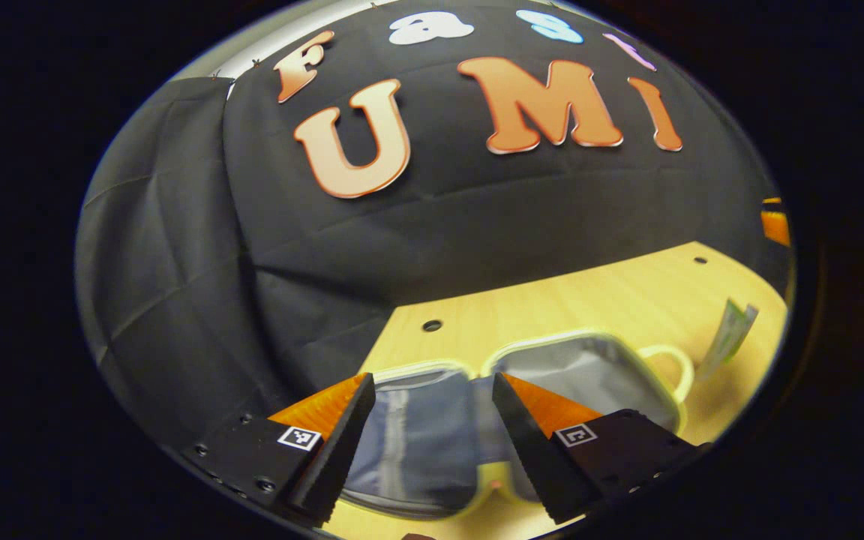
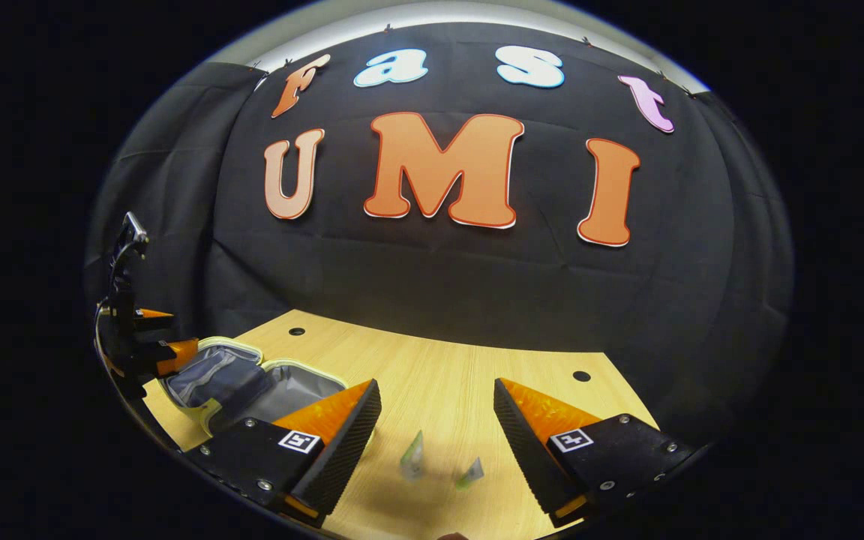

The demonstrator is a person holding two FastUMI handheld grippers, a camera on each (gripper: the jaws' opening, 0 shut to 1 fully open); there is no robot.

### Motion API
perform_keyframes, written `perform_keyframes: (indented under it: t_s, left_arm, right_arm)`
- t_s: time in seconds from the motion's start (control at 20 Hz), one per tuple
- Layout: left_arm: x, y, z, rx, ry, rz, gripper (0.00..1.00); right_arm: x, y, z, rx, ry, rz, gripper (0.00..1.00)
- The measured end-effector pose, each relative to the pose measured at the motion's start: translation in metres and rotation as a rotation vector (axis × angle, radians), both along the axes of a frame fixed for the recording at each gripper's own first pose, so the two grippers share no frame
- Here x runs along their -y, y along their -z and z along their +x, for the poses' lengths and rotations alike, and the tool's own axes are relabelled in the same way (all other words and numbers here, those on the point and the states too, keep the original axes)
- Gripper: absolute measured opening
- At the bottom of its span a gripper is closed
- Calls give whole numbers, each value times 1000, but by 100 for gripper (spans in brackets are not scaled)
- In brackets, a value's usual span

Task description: First open the suitcase, pack the skin care products into it, and then close the suitcase.

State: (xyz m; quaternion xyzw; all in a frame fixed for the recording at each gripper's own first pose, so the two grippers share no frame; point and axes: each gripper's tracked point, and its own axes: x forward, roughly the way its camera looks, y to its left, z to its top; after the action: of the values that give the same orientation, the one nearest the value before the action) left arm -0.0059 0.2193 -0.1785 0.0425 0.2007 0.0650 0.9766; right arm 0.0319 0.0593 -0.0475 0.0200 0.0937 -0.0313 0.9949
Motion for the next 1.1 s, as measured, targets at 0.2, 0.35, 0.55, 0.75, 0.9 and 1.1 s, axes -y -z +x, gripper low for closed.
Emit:
perform_keyframes:
  t_s: [0.2,0.35,0.55,0.75,0.9,1.1]
  left_arm:
    - [101,-11,3,11,84,-92,98]
    - [174,-7,0,-14,156,-107,98]
    - [235,-3,-1,-12,215,-141,99]
    - [303,16,-5,-8,295,-192,99]
    - [336,37,0,-19,346,-213,99]
    - [366,81,16,-62,373,-246,98]
  right_arm:
    - [28,15,-14,-6,-13,11,95]
    - [41,30,-23,-27,-46,10,96]
    - [50,46,-31,-45,-100,-18,96]
    - [54,72,-33,-73,-136,-12,96]
    - [52,90,-32,-99,-153,-4,96]
    - [56,128,-27,-147,-171,-13,96]
